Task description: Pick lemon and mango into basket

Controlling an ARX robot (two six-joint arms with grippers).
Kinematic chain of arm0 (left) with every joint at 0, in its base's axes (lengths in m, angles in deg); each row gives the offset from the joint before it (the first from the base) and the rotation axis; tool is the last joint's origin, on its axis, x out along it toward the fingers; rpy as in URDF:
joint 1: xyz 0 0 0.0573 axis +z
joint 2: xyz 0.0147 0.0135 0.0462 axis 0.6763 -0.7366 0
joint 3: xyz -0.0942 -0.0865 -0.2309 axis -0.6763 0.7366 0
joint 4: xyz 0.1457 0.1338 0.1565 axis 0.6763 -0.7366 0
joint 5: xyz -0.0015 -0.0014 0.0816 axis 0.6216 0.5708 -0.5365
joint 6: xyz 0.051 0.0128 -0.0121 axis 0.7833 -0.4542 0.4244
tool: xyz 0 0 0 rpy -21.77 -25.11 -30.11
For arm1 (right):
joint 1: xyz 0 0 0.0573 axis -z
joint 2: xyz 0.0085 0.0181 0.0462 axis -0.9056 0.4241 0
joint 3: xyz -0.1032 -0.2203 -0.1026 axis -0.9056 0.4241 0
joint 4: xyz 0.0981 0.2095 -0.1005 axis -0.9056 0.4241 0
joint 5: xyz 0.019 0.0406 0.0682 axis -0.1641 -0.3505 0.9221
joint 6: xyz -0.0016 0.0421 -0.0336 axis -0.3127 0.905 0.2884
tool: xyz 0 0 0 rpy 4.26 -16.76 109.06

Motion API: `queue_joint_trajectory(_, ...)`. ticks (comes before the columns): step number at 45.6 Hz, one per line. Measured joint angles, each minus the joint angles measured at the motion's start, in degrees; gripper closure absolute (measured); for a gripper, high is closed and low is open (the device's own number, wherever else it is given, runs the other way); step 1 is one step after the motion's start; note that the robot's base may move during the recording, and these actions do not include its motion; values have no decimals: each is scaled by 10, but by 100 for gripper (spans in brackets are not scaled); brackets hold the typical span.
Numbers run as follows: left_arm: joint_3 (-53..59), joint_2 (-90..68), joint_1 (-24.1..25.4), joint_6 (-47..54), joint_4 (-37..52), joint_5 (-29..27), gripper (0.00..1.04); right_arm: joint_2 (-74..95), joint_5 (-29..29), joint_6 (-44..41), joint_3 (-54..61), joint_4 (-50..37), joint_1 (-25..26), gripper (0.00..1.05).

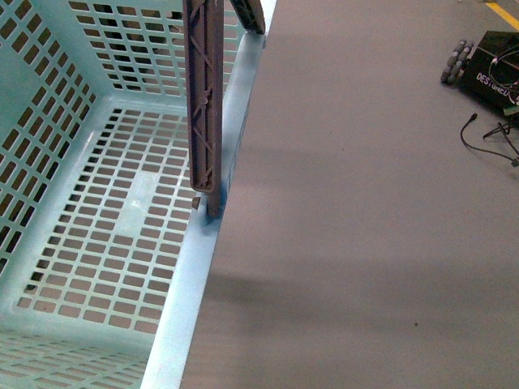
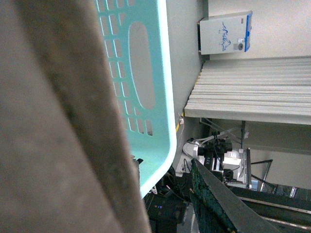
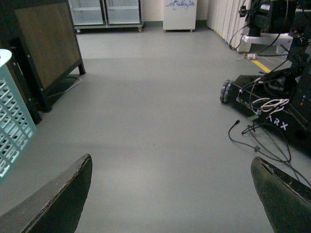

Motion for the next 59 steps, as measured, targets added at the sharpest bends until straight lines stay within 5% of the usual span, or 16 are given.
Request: queue_joint_trajectory(59,0,0,0,0,0,0,75,0,0,0,0,0,0,9)
